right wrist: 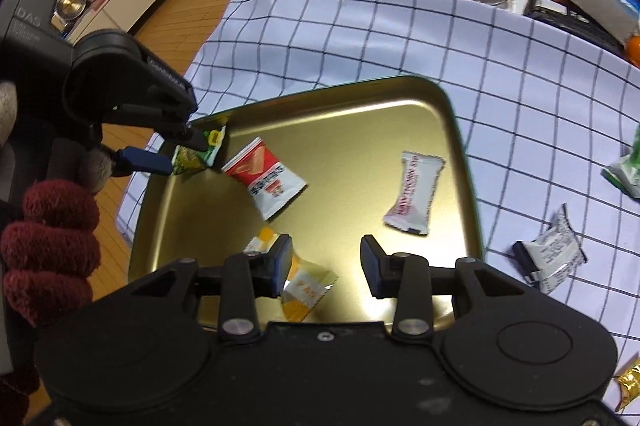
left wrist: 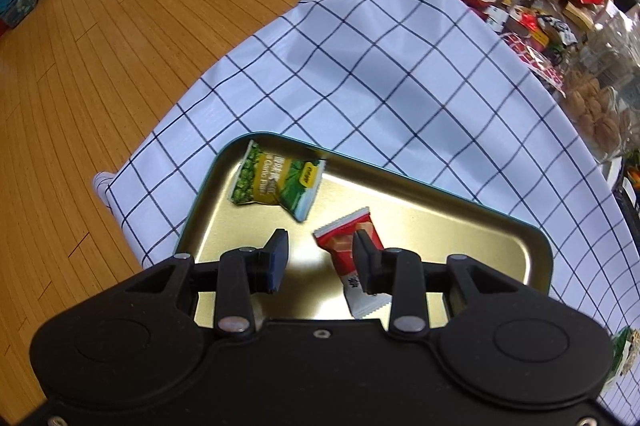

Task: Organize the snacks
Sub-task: 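Reach the left tool to the grey packet while the right tool reaches the gold candy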

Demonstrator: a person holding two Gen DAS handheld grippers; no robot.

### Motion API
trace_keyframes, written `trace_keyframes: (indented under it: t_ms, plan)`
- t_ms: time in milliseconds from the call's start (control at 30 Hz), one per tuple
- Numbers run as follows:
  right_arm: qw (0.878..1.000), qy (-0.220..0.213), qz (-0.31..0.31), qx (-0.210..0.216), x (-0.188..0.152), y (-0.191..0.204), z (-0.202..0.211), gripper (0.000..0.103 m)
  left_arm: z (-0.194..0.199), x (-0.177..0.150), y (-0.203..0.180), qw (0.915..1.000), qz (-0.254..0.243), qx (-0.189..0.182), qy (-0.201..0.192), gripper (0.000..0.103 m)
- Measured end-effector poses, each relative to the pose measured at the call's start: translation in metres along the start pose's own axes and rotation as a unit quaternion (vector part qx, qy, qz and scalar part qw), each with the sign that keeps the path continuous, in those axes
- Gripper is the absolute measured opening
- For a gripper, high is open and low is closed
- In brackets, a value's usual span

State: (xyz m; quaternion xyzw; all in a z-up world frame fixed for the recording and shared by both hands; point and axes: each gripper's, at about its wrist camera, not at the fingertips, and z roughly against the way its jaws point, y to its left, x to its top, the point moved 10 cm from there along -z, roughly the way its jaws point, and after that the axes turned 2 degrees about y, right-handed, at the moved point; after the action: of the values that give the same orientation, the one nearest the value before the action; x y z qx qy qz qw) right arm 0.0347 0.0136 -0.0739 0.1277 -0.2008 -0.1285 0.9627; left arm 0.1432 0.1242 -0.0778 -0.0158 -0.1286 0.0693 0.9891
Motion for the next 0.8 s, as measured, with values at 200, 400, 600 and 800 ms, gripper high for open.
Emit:
trace_keyframes:
  t_ms: [200,400,600,800]
  plan:
    - [0.999,-0.016,-0.036,-0.020,0.008,-0.035,0.013,0.040,0.004,-0.007,-0.022,0.9996,-0.028,-0.004,-0.005,0.044]
    - [0.997,-0.035,-0.066,-0.038,0.012,-0.067,0.030,0.040,0.007,-0.022,-0.057,0.9969,-0.077,-0.015,-0.004,0.044]
    - [0.992,-0.047,-0.096,-0.064,0.011,-0.112,0.046,0.041,0.012,-0.039,-0.092,0.9910,-0.131,-0.030,-0.004,0.044]
    - [0.982,-0.057,-0.150,-0.096,0.008,-0.169,0.065,0.041,0.015,-0.059,-0.124,0.9847,-0.169,-0.044,0.000,0.044]
